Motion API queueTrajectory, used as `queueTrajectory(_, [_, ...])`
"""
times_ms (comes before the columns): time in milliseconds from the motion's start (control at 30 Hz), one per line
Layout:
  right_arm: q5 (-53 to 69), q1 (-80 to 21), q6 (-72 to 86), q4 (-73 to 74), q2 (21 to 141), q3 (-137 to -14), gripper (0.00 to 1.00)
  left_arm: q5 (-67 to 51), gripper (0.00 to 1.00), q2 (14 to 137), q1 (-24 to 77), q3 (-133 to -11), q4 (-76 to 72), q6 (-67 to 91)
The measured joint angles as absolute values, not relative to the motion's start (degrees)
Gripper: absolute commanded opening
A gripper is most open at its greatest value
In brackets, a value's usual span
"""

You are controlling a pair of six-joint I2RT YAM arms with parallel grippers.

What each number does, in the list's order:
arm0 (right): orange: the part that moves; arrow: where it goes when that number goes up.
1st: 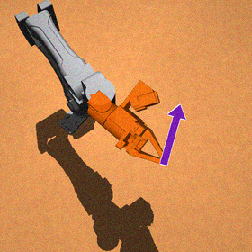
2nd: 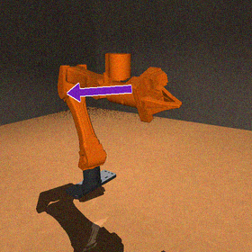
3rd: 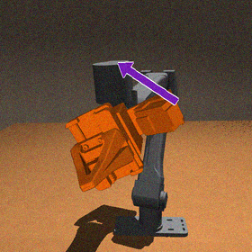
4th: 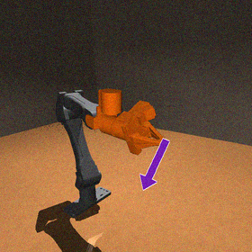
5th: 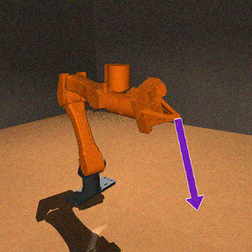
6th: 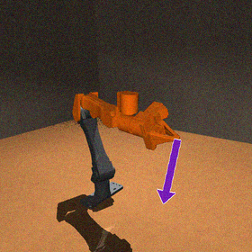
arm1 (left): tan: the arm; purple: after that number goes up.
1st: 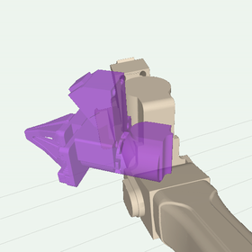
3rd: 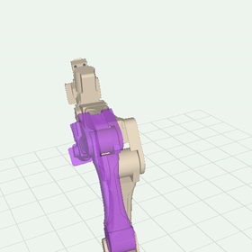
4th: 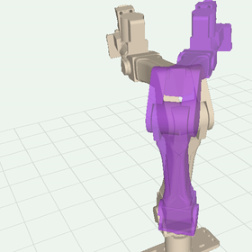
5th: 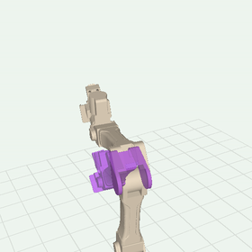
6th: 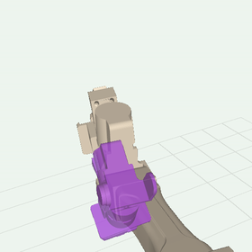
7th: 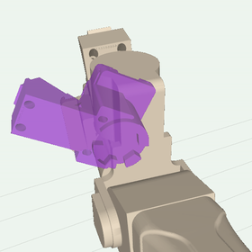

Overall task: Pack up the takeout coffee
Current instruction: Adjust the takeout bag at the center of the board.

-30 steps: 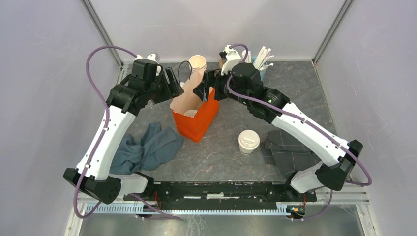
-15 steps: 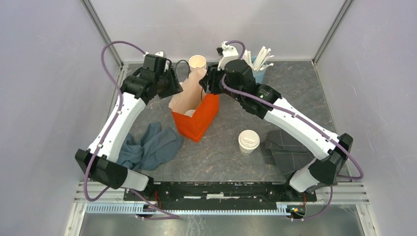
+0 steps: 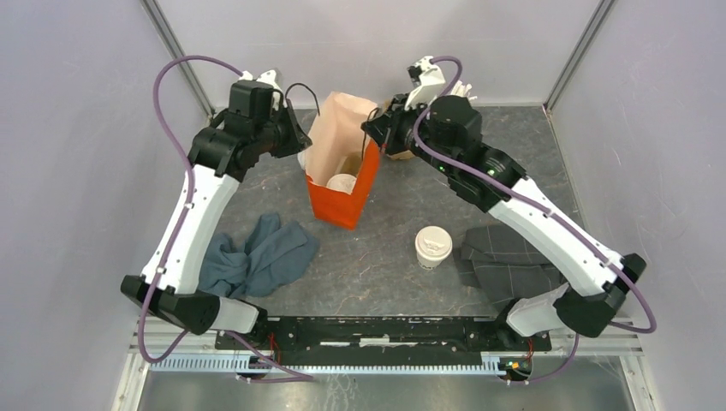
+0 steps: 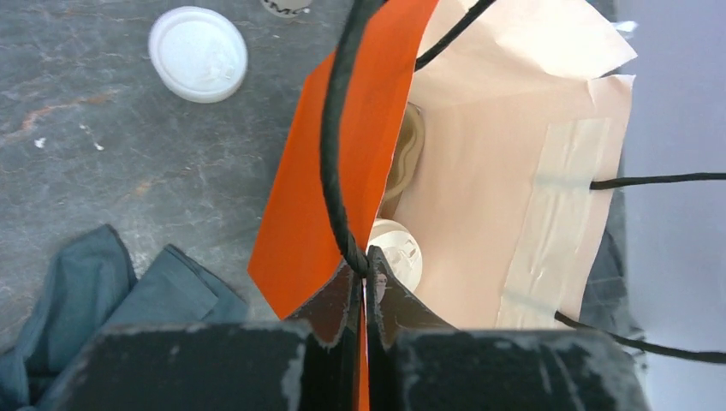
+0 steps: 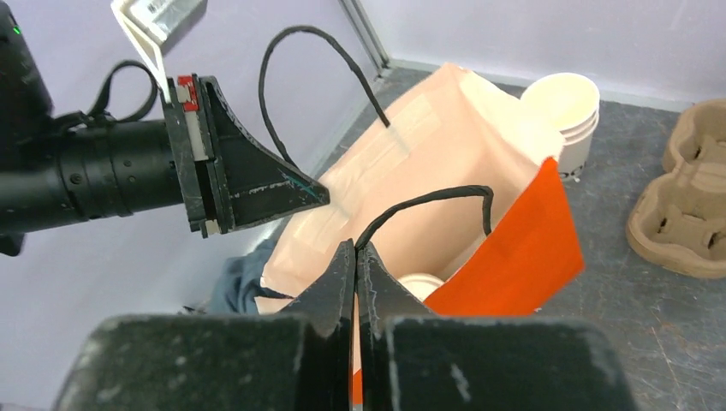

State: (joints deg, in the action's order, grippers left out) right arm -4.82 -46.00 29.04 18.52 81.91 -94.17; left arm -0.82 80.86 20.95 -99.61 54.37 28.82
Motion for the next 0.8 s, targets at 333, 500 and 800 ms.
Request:
queueTrajectory(333, [-5.02, -45.65, 31.88, 16.45, 72.07, -82.96, 0.56, -4.14, 0.64, 73.84, 20.95, -92.12, 54.17, 32.10])
queueTrajectory(500, [-5.69, -44.66, 29.50, 23.07, 70.26, -76.12, 0.80, -4.16, 0.81, 76.05, 20.95, -91.37, 56.14, 31.46])
queueTrajectory(800, [-9.21, -43.48, 19.27, 30.63, 69.69, -83.57, 0.98, -10.13, 0.85, 75.70, 20.78, -94.61, 58.04, 31.46])
